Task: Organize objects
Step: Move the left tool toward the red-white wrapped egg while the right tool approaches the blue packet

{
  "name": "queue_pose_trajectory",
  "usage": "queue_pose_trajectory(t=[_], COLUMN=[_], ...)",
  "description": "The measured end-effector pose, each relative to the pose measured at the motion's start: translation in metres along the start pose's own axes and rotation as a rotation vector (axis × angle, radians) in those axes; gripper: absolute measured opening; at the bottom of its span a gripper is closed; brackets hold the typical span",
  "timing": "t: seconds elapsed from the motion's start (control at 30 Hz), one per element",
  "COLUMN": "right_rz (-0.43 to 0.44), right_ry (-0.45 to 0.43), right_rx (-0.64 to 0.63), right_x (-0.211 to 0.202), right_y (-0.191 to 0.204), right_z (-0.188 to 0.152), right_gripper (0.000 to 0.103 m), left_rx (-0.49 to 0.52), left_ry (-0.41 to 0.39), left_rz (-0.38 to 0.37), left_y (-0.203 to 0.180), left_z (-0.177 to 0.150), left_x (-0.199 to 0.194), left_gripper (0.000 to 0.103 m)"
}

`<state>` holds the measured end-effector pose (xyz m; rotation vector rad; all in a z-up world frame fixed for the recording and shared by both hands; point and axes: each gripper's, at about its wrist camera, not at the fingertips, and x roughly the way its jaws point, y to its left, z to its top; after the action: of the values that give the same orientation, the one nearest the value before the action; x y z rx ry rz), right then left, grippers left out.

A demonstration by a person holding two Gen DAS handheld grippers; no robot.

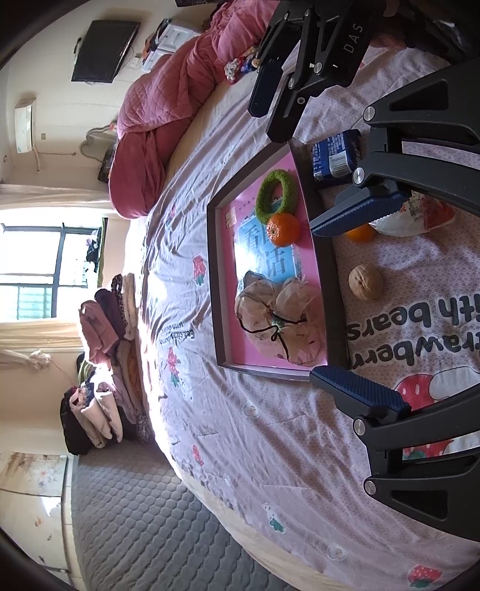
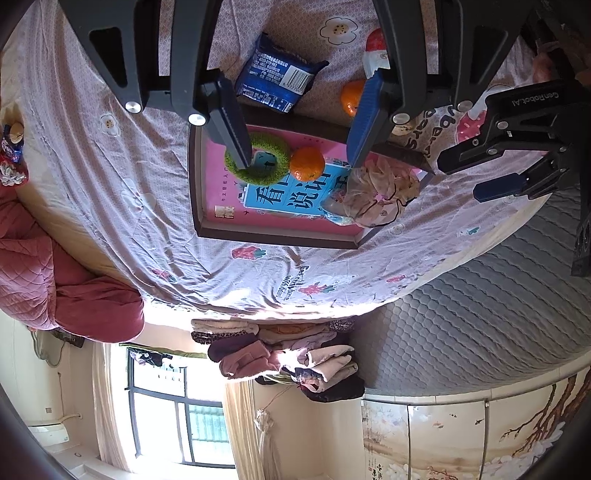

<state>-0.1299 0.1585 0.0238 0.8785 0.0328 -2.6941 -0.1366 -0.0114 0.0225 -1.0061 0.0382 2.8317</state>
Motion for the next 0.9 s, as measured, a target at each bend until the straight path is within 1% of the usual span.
queue_pose_trajectory(t=[0.3,0.67,0.9], right_rz=[0.001,0.001,0.001], right_ry=[0.016,0.0,-0.003], right_rx=[-0.002,0.007,0.014], right_x=[0.001,-0.009,-0.015], right_y=[0.001,-0.001,-0.003], right_z=[-0.006,-0.008,-0.012], right_gripper=[0.053,0.053,0.053], left_rx=[-0.006,-0.034,-0.018], left_ry=[0.022,0.035,0.051], left_rz=[-0.004,0.001,-0.004], left_y=[-0.002,0.001,-0.007], left_z=[-0.007,-0.015,-0.024], left_x=[0.002,-0.002,-0.007], left_gripper=[0.074,0.074,0.074])
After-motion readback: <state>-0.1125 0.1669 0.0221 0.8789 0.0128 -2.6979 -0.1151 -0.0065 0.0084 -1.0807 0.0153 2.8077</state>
